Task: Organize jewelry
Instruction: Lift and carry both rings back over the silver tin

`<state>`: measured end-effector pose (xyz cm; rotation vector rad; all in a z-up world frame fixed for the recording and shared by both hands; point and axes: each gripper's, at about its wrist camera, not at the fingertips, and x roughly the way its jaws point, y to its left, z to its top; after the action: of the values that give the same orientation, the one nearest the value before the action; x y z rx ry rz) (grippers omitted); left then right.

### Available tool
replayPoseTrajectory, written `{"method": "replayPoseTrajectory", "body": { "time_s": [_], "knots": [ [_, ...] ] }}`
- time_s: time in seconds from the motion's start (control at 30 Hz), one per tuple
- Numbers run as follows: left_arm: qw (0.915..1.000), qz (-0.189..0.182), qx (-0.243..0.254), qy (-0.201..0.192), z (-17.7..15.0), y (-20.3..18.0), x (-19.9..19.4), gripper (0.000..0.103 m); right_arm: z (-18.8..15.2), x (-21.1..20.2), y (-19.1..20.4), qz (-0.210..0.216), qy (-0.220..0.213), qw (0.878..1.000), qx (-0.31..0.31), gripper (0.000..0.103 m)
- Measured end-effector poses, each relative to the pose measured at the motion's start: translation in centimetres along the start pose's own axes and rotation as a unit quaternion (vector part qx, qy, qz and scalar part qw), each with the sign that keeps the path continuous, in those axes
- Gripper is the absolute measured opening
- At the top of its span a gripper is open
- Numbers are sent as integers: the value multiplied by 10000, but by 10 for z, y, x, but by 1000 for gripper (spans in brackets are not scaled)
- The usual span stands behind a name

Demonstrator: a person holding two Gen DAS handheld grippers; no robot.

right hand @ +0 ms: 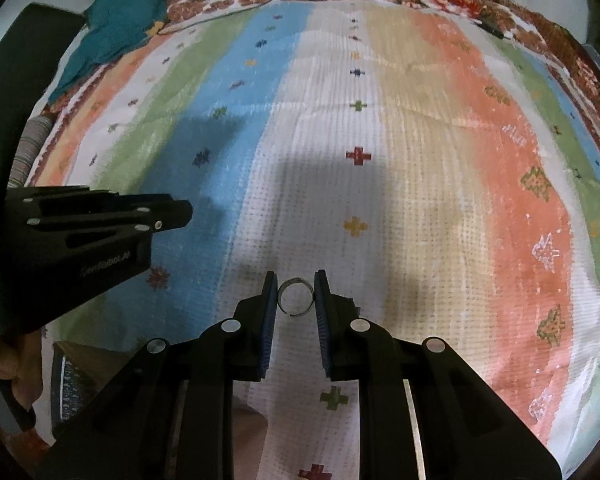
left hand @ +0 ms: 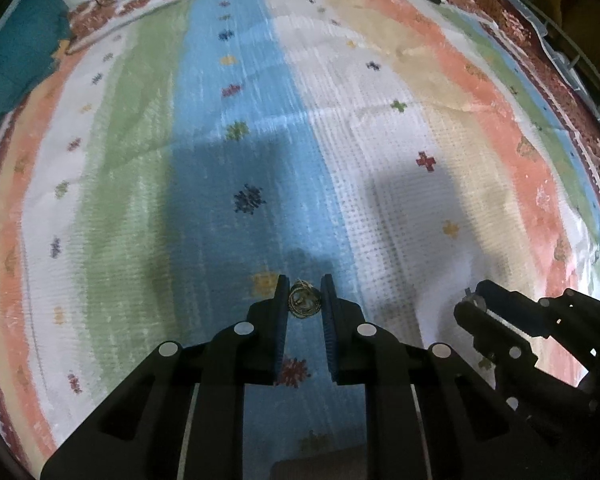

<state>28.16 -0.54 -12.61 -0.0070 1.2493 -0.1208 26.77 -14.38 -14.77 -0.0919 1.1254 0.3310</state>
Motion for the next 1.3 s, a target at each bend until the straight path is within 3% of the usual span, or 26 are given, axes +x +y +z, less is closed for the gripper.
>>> {"method": "replayPoseTrajectory", "body": {
  "time_s": [0.67, 1.3],
  "knots": [
    [9915, -11, -139, -1292, -24, -1, -92, 15, 0, -52, 7, 181, -843, 9962, 95, 19],
    [9839, -297, -291, -1736, -73, 2, -142, 15, -24, -96, 27, 332, -1254, 9914, -172, 19]
  ]
}}
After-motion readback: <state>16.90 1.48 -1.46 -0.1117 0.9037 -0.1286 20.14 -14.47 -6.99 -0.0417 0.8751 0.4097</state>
